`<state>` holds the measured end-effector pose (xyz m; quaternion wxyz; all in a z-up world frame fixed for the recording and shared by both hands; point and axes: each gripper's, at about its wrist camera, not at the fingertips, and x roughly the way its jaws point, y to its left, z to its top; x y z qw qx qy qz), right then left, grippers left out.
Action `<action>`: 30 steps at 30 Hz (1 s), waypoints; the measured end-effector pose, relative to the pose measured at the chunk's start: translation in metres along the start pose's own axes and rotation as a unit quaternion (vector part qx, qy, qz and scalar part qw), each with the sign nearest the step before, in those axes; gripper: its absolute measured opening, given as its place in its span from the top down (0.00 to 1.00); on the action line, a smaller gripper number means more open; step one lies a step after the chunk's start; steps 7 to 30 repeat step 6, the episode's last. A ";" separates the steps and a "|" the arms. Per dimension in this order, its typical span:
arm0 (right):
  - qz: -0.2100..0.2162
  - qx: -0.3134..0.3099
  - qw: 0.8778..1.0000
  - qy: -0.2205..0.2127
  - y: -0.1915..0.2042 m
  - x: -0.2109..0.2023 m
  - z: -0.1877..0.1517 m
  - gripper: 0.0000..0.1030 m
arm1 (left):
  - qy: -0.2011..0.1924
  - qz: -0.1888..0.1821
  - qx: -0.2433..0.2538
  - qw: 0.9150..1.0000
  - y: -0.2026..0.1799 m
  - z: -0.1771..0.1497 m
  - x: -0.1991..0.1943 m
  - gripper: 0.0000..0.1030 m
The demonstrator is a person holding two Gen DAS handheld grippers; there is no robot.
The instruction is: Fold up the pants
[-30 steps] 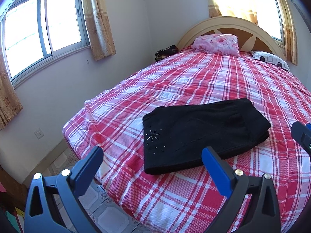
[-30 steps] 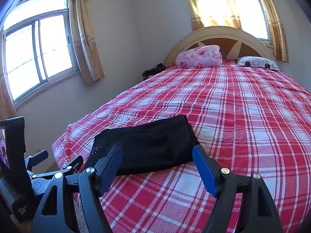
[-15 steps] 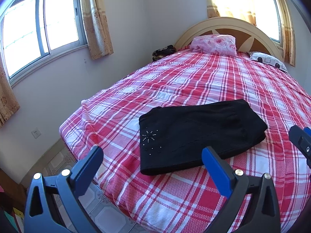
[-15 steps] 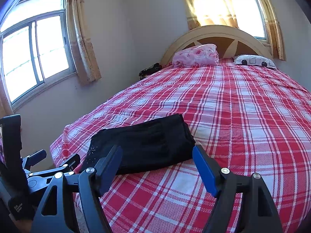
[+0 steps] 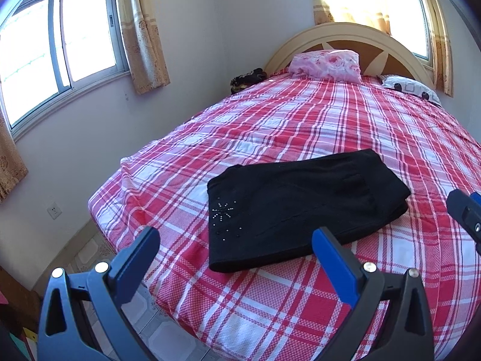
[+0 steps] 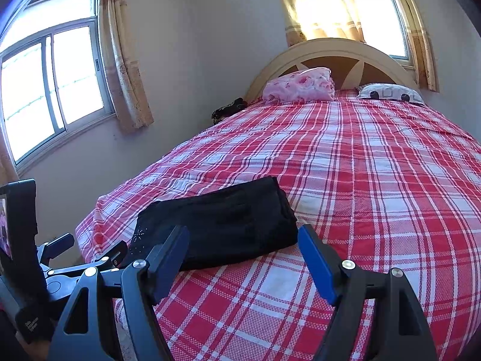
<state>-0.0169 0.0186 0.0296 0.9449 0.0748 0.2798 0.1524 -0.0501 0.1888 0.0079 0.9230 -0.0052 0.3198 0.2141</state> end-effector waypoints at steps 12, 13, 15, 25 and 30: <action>0.001 0.000 1.000 0.000 0.000 0.000 0.000 0.26 | 0.009 -0.006 -0.004 1.000 0.001 0.001 0.002 0.00; 0.001 0.000 1.000 0.000 0.000 0.000 0.000 0.26 | 0.009 -0.006 -0.004 1.000 0.001 0.001 0.002 0.00; 0.001 0.000 1.000 0.000 0.000 0.000 0.000 0.26 | 0.009 -0.006 -0.004 1.000 0.001 0.001 0.002 0.00; 0.001 0.000 1.000 0.000 0.000 0.000 0.000 0.26 | 0.009 -0.006 -0.004 1.000 0.001 0.001 0.002 0.00; 0.001 0.000 1.000 0.000 0.000 0.000 0.000 0.26 | 0.009 -0.006 -0.004 1.000 0.001 0.001 0.002 0.00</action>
